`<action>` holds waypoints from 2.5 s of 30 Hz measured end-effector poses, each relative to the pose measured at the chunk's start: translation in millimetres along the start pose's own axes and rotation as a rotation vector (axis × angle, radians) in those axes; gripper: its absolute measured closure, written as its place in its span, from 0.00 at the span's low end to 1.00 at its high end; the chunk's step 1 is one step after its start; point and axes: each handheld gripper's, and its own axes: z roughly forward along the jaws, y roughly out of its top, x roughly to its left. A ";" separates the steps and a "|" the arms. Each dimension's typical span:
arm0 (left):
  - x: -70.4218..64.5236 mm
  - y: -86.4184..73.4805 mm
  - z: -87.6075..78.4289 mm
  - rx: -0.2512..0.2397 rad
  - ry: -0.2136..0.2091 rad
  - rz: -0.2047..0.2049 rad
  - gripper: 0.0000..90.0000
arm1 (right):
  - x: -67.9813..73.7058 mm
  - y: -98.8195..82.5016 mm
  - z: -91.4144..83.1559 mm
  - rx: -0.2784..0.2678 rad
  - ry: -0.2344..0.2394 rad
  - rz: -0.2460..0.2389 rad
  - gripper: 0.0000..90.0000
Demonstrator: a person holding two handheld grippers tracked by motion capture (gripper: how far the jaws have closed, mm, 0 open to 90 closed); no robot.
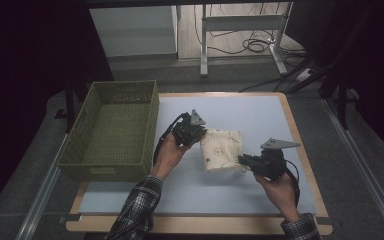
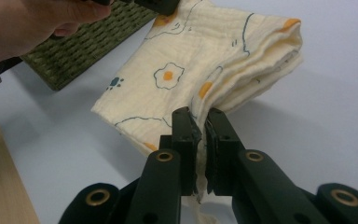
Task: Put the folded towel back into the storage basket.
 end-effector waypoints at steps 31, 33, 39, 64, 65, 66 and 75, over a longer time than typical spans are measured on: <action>36.3 -4.3 -54.3 0.112 0.097 -0.004 0.93 | 26.3 52.1 30.8 0.010 0.092 -0.026 0.93; 43.1 -6.1 -60.6 0.115 0.078 -0.027 0.92 | 28.2 54.6 32.2 0.014 0.097 -0.022 0.93; 52.1 -9.6 -69.1 0.131 0.073 -0.042 0.92 | 33.2 61.8 36.8 0.021 0.109 -0.032 0.93; 91.1 -30.6 -123.2 0.131 0.133 -0.121 0.92 | 69.1 101.7 64.7 0.036 0.168 -0.096 0.93; 92.3 -31.3 -125.2 0.132 0.137 -0.123 0.92 | 71.0 103.5 66.0 0.036 0.172 -0.097 0.93; 94.5 -32.7 -128.4 0.131 0.144 -0.126 0.91 | 74.1 106.0 68.5 0.039 0.176 -0.104 0.93; 105.0 -39.9 -142.5 0.144 0.179 -0.138 0.92 | 84.5 118.0 78.9 0.041 0.192 -0.114 0.93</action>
